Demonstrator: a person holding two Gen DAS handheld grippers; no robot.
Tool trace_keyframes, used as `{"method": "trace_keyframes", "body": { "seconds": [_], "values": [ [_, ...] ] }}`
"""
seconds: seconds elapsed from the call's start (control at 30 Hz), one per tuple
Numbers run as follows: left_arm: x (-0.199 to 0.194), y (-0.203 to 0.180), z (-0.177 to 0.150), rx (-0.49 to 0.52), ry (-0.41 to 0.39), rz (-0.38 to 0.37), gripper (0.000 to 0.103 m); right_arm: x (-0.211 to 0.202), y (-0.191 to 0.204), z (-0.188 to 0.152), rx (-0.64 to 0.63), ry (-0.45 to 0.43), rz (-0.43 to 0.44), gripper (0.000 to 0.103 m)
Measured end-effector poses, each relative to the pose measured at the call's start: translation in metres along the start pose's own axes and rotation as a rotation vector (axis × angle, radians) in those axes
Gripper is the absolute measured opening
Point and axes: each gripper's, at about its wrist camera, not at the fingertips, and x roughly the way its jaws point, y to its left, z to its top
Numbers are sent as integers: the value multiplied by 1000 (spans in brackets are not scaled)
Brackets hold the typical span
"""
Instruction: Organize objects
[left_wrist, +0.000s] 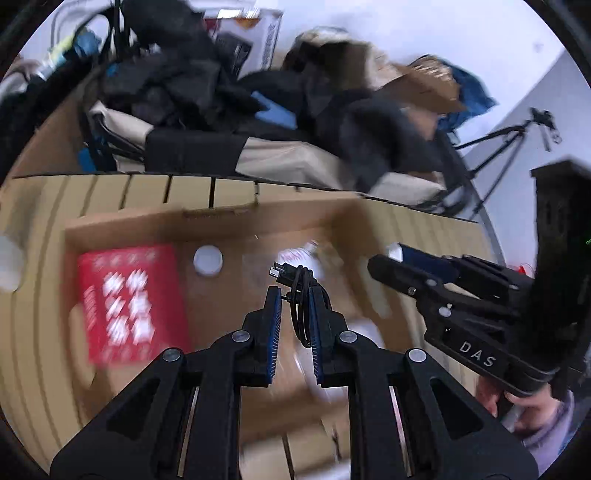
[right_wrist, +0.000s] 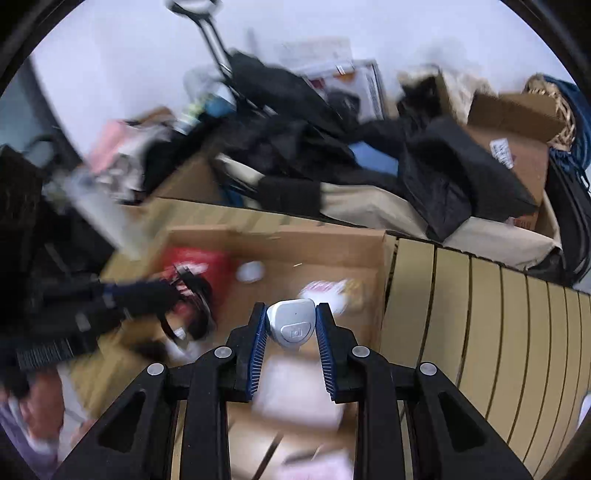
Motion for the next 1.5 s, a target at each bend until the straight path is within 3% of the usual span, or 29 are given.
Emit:
{"method": "trace_keyframes", "body": {
  "seconds": [0.1, 0.2, 0.27, 0.33, 0.37, 0.43, 0.53, 0.7, 0.77, 0.83, 1.0, 1.2, 1.27, 1.33, 1.4, 1.5],
  "values": [
    [38, 9, 14, 7, 25, 26, 15, 39, -16, 18, 34, 40, -86, 29],
    [48, 19, 21, -6, -1, 31, 32, 63, -24, 25, 23, 59, -175, 32],
    [40, 24, 20, -27, -28, 8, 49, 69, -26, 26, 17, 47, -176, 50],
    [25, 26, 19, -14, -60, 13, 51, 70, -25, 28, 26, 34, -130, 65],
    [12, 27, 19, 4, -77, 34, 52, 67, -22, 29, 19, 20, -137, 68],
    [-10, 27, 16, 18, -105, 72, 56, 56, -11, 28, -12, -6, -170, 68],
    [-58, 26, 1, 62, -162, 153, 68, 25, 1, 24, -30, -35, -134, 68],
    [-133, 12, -49, 127, -204, 288, 74, -41, 16, 6, -78, -67, -98, 68],
    [-159, 6, -80, 137, -236, 353, 76, -73, 21, -12, -89, -92, -81, 68],
    [-180, -1, -109, 149, -267, 363, 82, -105, 25, -37, -89, -119, -52, 69],
    [-209, -21, -203, 145, -305, 322, 89, -158, 41, -127, -113, -146, -4, 73],
    [-211, -36, -296, 78, -290, 207, 90, -178, 52, -236, -55, -145, 25, 73],
    [-209, -41, -315, 64, -276, 177, 92, -177, 51, -268, -12, -122, 43, 73],
    [-200, -52, -324, 126, -240, 201, 92, -170, 50, -293, 13, -89, 48, 73],
    [-191, -57, -325, 149, -216, 240, 92, -161, 48, -305, 5, -59, 37, 73],
    [-184, -59, -323, 128, -203, 240, 92, -157, 46, -311, 6, -45, 23, 73]
  ]
}}
